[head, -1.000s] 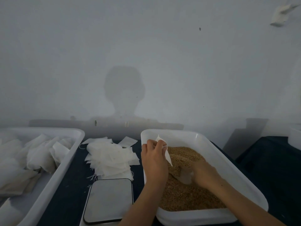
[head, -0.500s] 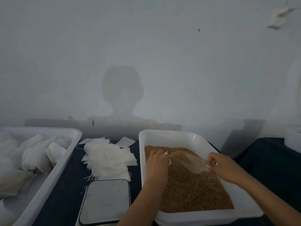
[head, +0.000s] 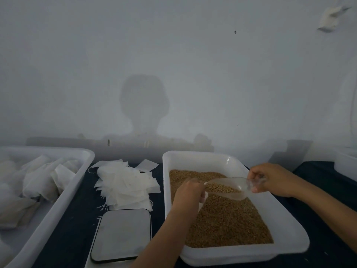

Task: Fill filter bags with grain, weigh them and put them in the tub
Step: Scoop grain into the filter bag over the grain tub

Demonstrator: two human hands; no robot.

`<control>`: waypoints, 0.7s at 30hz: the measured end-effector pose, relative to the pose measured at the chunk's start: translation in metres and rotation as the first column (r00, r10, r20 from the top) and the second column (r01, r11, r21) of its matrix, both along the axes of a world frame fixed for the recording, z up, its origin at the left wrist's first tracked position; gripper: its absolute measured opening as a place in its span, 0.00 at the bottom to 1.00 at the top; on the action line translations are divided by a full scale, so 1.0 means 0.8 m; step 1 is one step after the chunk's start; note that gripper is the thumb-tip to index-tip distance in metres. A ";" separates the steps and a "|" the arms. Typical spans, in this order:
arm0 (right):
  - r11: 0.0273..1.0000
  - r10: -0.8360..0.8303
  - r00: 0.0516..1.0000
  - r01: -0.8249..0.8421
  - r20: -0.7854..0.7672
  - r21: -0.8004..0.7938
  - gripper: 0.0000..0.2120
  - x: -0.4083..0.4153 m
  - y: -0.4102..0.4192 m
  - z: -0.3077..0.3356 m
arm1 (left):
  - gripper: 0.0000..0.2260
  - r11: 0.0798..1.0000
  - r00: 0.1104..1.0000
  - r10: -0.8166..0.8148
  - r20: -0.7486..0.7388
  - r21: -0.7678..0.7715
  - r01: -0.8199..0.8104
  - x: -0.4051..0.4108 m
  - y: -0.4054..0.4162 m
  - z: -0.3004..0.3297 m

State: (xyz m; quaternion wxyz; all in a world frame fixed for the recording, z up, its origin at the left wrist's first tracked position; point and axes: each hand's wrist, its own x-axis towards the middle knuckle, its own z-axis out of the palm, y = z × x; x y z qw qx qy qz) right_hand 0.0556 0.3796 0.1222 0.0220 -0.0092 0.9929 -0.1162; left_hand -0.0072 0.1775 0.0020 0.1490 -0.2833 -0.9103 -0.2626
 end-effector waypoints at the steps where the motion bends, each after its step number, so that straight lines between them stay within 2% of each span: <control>1: 1.000 -0.001 1.000 0.001 0.005 0.013 0.06 -0.002 -0.001 0.001 | 0.03 1.000 1.000 -0.005 0.002 0.000 0.005 0.000 0.000 0.000; 9: 0.975 -0.018 0.999 0.010 0.035 0.224 0.07 -0.017 -0.013 0.012 | 0.05 0.999 0.999 -0.040 0.024 0.011 0.039 -0.001 0.002 -0.003; 21: 0.905 0.011 0.999 0.008 -0.043 0.426 0.08 -0.026 -0.038 0.025 | 0.03 0.999 0.999 -0.043 -0.025 0.028 0.043 -0.004 0.001 -0.008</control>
